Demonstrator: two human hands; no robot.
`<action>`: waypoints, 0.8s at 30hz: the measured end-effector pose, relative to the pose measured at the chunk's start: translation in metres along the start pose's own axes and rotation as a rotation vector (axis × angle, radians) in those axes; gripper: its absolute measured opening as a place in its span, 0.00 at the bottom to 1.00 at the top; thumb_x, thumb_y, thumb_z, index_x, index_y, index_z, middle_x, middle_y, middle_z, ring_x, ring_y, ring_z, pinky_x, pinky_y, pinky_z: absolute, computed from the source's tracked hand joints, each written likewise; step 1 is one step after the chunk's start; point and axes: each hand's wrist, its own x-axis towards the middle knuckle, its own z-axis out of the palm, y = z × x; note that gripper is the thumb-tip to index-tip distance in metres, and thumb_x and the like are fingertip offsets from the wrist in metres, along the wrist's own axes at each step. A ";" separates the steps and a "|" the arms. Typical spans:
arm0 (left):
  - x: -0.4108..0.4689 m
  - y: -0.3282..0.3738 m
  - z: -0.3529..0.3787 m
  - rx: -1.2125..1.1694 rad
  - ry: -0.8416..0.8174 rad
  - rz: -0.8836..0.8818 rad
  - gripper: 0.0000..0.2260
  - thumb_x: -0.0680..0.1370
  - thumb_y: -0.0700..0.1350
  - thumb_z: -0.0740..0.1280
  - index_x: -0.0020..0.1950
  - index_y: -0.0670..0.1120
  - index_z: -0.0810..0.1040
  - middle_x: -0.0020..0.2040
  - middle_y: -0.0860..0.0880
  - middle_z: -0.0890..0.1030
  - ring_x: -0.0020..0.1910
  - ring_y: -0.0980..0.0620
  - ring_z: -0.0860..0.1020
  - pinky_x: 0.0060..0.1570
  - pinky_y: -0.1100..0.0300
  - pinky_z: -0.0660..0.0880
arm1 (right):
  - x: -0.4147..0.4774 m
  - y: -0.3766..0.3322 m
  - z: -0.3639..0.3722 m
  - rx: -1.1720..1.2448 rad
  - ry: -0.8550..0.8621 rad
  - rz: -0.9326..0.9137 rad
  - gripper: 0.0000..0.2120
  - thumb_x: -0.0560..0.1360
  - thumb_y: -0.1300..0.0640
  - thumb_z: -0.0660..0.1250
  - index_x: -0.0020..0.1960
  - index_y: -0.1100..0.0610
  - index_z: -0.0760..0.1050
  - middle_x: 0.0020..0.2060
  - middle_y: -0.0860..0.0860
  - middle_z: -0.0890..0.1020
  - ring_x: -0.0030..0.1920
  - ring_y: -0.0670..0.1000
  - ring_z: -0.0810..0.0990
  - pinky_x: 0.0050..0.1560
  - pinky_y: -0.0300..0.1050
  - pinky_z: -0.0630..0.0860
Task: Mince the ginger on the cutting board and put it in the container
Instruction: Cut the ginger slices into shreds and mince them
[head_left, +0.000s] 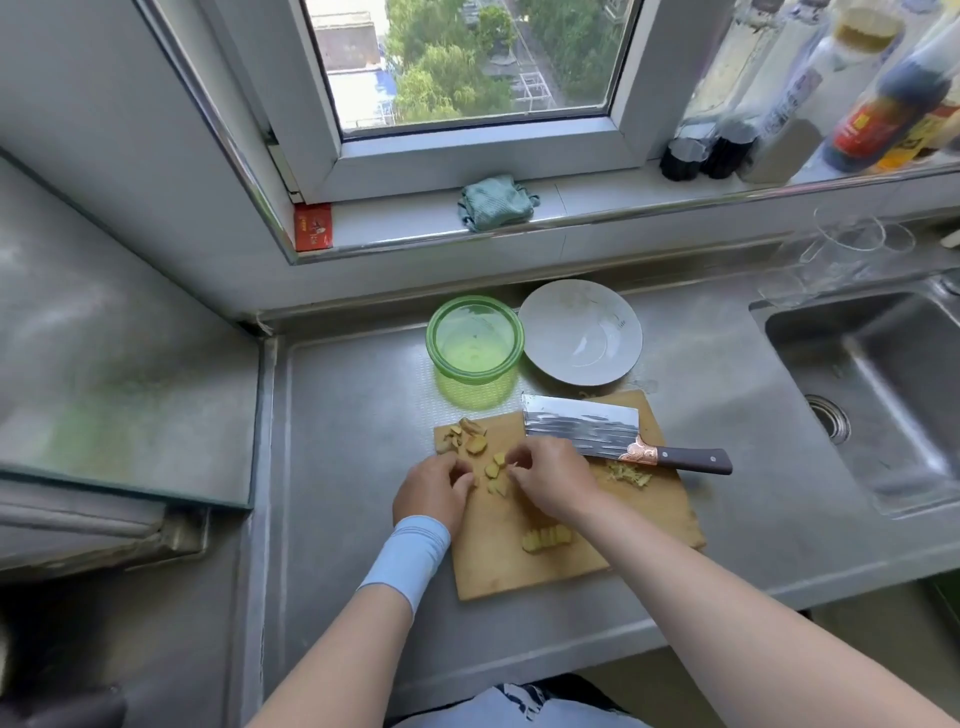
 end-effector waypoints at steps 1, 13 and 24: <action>0.001 -0.001 0.000 0.001 0.010 -0.006 0.05 0.78 0.52 0.68 0.52 0.55 0.80 0.50 0.57 0.80 0.52 0.52 0.77 0.48 0.59 0.74 | 0.000 0.001 -0.001 0.009 0.016 0.010 0.07 0.77 0.52 0.69 0.53 0.49 0.83 0.51 0.47 0.85 0.54 0.50 0.81 0.54 0.44 0.77; -0.005 -0.010 0.007 -0.171 0.169 0.172 0.05 0.77 0.45 0.70 0.52 0.52 0.82 0.48 0.54 0.79 0.47 0.50 0.77 0.44 0.58 0.75 | -0.003 0.001 -0.014 0.053 0.040 0.014 0.17 0.79 0.59 0.62 0.65 0.49 0.79 0.60 0.48 0.82 0.61 0.51 0.79 0.59 0.42 0.73; -0.007 0.061 0.042 -0.150 0.117 0.448 0.07 0.76 0.42 0.72 0.53 0.50 0.81 0.46 0.55 0.79 0.44 0.53 0.75 0.47 0.59 0.74 | -0.029 0.118 -0.097 -0.513 0.056 0.189 0.20 0.78 0.60 0.58 0.68 0.47 0.71 0.60 0.51 0.74 0.64 0.56 0.70 0.62 0.50 0.67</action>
